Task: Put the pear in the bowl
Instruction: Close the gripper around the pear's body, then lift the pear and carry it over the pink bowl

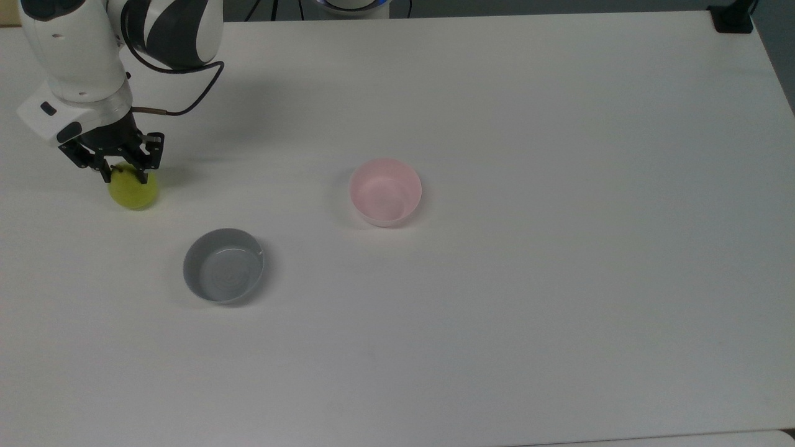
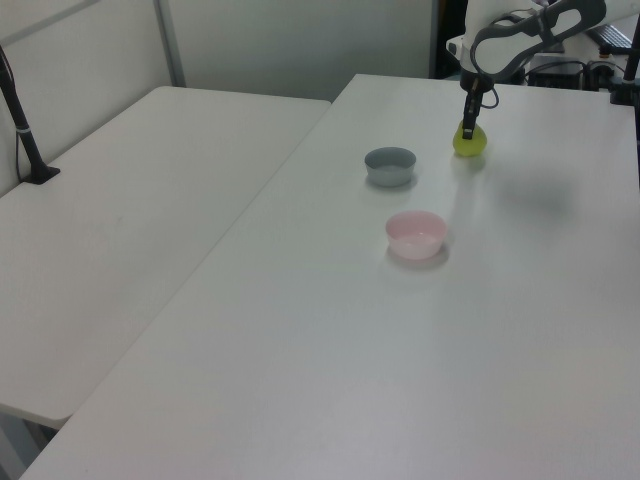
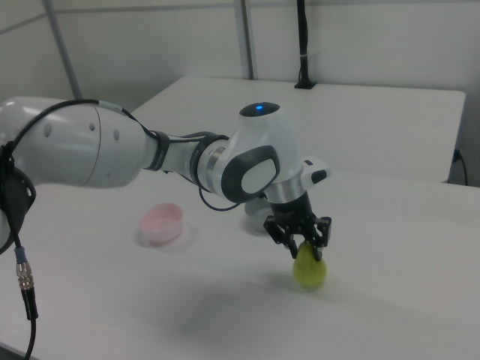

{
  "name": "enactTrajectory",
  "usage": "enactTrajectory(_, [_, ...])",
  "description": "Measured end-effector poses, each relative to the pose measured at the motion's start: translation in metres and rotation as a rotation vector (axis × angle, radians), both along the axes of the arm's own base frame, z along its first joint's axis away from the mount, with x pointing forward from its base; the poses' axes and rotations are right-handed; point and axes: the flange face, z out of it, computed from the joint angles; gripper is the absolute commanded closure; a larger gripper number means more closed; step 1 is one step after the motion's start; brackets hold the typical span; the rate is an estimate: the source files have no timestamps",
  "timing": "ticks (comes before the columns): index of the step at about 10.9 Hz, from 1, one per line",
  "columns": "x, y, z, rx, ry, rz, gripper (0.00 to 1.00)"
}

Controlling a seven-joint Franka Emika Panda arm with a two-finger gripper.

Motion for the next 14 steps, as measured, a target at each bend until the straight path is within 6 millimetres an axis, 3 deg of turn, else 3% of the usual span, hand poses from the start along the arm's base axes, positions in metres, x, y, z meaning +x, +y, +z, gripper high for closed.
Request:
enactTrajectory(2, [-0.003, 0.001, 0.005, 0.005, 0.013, -0.003, 1.00])
enactTrajectory(7, [-0.012, 0.016, 0.047, 0.021, 0.040, 0.002, 1.00])
enactTrajectory(9, [-0.013, 0.051, 0.077, 0.063, 0.060, 0.029, 1.00])
enactTrajectory(12, [-0.014, 0.127, 0.129, 0.103, 0.058, 0.046, 1.00])
enactTrajectory(14, [-0.013, 0.182, 0.152, 0.130, 0.056, 0.020, 1.00])
